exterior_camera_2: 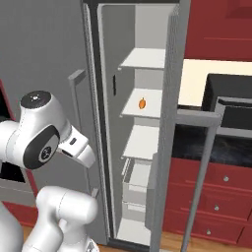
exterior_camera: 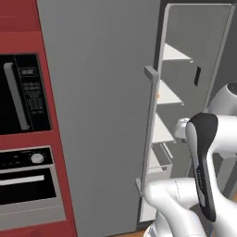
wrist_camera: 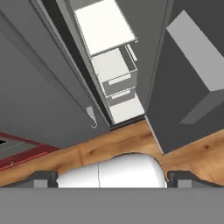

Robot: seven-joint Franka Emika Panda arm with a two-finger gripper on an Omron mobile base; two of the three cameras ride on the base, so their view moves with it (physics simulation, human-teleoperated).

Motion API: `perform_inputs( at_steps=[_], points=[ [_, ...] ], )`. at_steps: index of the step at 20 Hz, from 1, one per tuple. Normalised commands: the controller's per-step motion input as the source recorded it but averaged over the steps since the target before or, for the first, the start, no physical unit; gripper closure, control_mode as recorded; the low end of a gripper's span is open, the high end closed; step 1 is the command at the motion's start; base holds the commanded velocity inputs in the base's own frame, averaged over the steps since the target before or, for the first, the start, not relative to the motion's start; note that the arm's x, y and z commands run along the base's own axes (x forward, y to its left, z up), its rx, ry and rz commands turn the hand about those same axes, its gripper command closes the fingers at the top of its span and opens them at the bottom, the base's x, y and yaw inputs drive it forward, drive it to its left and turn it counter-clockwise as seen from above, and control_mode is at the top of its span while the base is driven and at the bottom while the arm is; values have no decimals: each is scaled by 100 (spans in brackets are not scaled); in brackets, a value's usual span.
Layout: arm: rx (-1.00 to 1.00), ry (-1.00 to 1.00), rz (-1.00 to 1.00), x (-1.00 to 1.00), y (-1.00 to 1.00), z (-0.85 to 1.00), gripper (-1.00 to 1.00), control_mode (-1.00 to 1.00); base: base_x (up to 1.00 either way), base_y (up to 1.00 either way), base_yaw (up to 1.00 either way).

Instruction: Take the carrot and broccoli out of the freezer and place them in the tupperware container on the counter. Then put the tupperware containing the vegetables back in the freezer.

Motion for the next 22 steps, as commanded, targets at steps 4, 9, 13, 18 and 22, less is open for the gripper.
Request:
perform_inputs(
  at_steps=[4, 9, 13, 18, 22],
  points=[
    [0, 0, 0, 0, 0, 0, -100, 100, 22, -68, 23],
    [0, 0, 0, 0, 0, 0, -100, 100, 50, -26, 12],
    [0, 0, 0, 0, 0, 0, -100, 100, 82, 0, -1],
    [0, 0, 0, 25, -5, -2, -100, -100, 22, 0, 0],
    [0, -9, 0, 72, -27, 0, -100, -100, 0, 0, 0]
  ],
)
